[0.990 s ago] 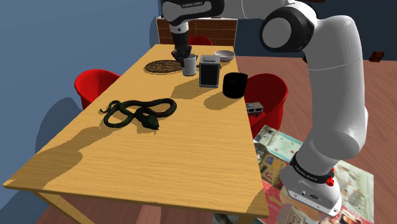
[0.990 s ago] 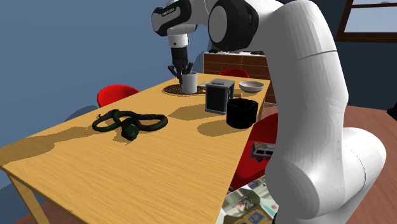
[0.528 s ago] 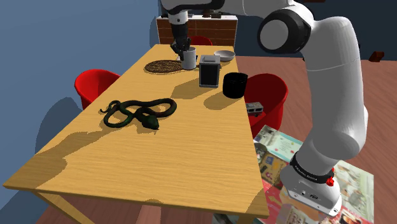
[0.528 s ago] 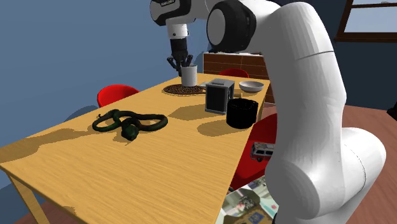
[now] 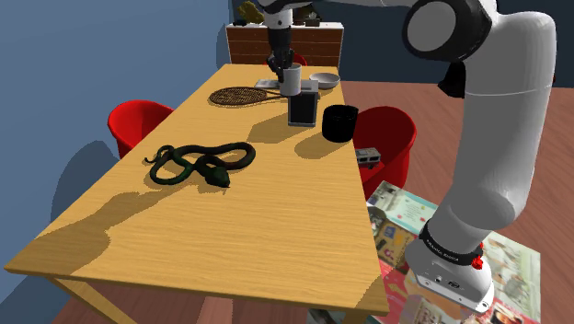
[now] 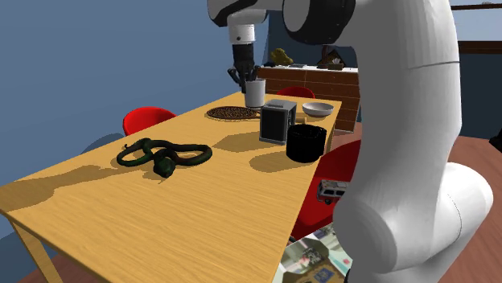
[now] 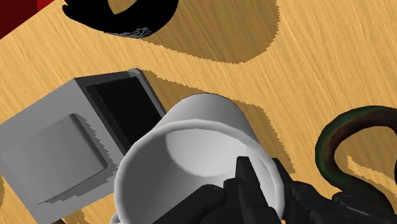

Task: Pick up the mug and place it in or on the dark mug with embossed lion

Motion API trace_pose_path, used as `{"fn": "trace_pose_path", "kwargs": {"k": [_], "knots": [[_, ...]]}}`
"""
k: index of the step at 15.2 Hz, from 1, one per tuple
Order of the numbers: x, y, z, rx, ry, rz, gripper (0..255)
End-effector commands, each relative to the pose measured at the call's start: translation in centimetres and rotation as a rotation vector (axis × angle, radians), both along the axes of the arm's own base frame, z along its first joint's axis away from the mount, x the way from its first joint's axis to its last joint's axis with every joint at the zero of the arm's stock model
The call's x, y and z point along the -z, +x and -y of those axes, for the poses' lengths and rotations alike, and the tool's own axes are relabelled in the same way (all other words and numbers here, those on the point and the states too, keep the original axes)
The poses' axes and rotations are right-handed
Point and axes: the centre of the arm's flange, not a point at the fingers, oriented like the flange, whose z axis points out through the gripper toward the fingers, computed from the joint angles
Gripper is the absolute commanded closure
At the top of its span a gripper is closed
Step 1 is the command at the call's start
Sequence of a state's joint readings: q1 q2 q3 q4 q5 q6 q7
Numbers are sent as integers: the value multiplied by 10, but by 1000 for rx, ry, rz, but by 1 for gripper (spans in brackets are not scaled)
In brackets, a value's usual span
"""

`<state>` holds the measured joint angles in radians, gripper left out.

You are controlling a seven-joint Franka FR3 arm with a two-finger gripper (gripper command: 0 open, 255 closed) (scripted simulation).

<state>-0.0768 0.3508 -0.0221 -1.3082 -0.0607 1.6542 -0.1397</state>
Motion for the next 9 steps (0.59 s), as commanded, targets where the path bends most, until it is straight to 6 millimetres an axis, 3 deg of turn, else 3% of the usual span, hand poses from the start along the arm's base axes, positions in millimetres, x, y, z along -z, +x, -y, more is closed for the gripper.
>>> {"fn": "trace_pose_path", "kwargs": {"k": [1, 9], "knots": [[-4, -20, 18, -1, 0, 0, 255], [-12, -94, 93, -1, 0, 0, 255]]}}
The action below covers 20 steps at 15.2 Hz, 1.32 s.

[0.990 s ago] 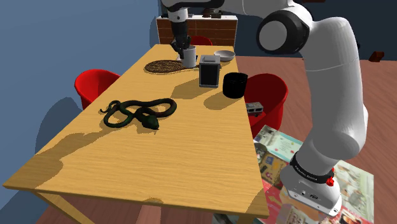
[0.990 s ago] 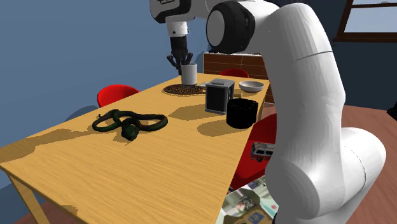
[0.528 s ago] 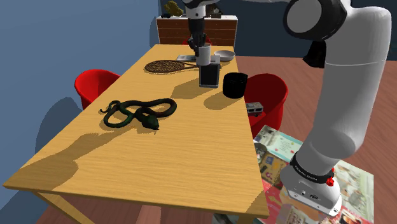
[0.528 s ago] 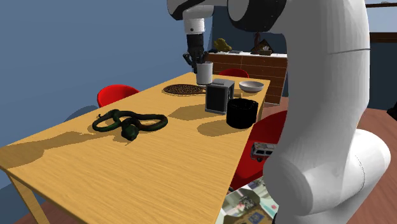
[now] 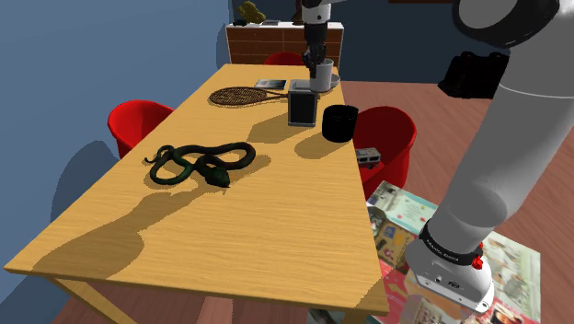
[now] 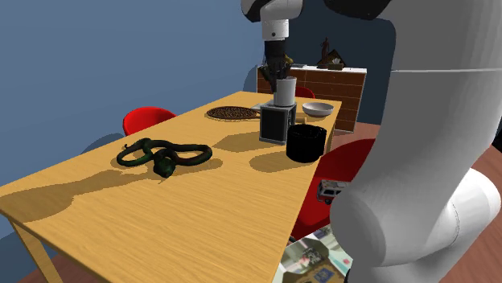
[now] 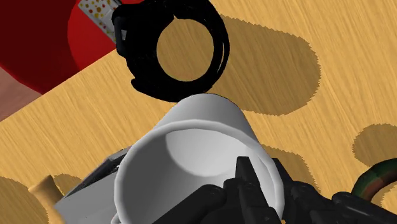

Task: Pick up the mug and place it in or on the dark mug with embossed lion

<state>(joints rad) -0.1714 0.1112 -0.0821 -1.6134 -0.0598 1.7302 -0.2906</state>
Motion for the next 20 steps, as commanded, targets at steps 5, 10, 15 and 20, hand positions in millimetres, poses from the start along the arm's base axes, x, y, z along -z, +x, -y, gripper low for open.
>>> {"fn": "trace_pose_path", "kwargs": {"k": [5, 10, 15, 20], "knots": [[-6, -58, 56, -1, 0, 0, 255], [8, -74, 72, -1, 0, 0, 255], [34, -74, 72, -1, 0, 0, 255], [61, -74, 72, -1, 0, 0, 255]]}}
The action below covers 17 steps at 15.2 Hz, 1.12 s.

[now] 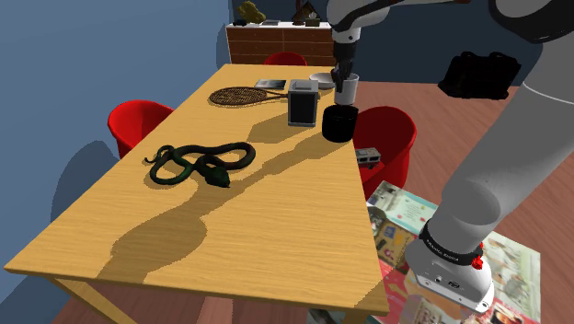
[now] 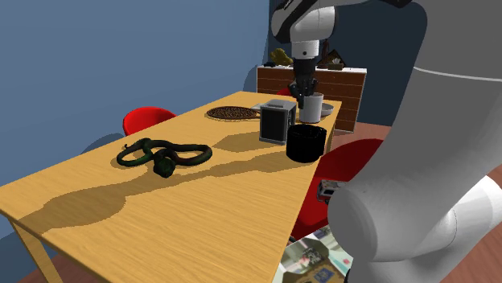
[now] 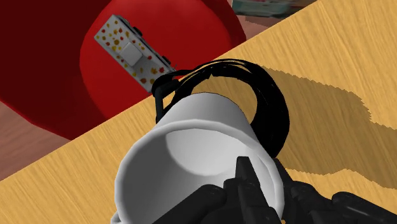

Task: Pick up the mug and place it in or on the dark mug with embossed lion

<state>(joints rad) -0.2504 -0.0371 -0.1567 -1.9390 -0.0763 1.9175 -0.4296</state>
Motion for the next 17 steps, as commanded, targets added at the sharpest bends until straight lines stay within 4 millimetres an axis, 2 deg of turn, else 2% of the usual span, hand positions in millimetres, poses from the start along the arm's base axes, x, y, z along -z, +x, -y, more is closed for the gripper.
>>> {"fn": "trace_pose_path", "kwargs": {"k": [1, 4, 12, 13, 17], "knots": [[11, 1, 2, 0, 0, 1, 255], [30, 1, 2, 0, 0, 1, 255], [30, 1, 2, 0, 0, 1, 255], [30, 1, 2, 0, 0, 1, 0], [30, 1, 2, 0, 0, 1, 0]]}}
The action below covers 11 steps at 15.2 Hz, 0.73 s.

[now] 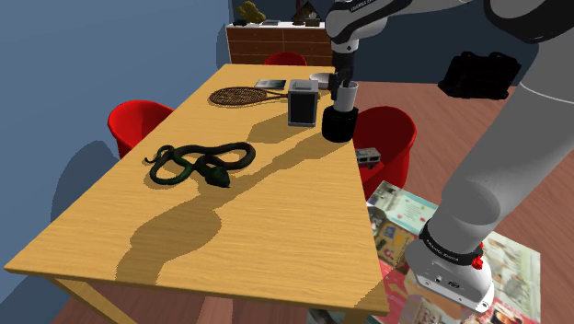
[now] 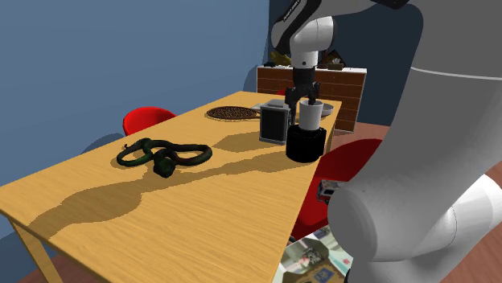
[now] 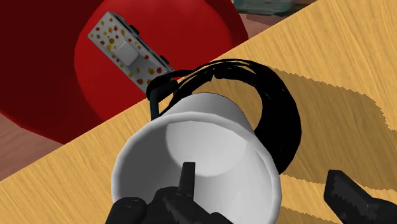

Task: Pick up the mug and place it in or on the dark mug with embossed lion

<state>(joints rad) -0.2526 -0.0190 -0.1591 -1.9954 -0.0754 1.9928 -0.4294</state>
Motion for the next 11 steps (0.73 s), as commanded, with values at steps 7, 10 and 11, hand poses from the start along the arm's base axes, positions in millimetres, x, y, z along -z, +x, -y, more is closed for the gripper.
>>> {"fn": "trace_pose_path", "kwargs": {"k": [7, 10, 11], "knots": [[-50, 0, -3, 0, 0, 0, 0], [-50, 1, -3, 0, 0, 0, 0], [-50, 1, -3, 0, 0, 0, 0]]}}
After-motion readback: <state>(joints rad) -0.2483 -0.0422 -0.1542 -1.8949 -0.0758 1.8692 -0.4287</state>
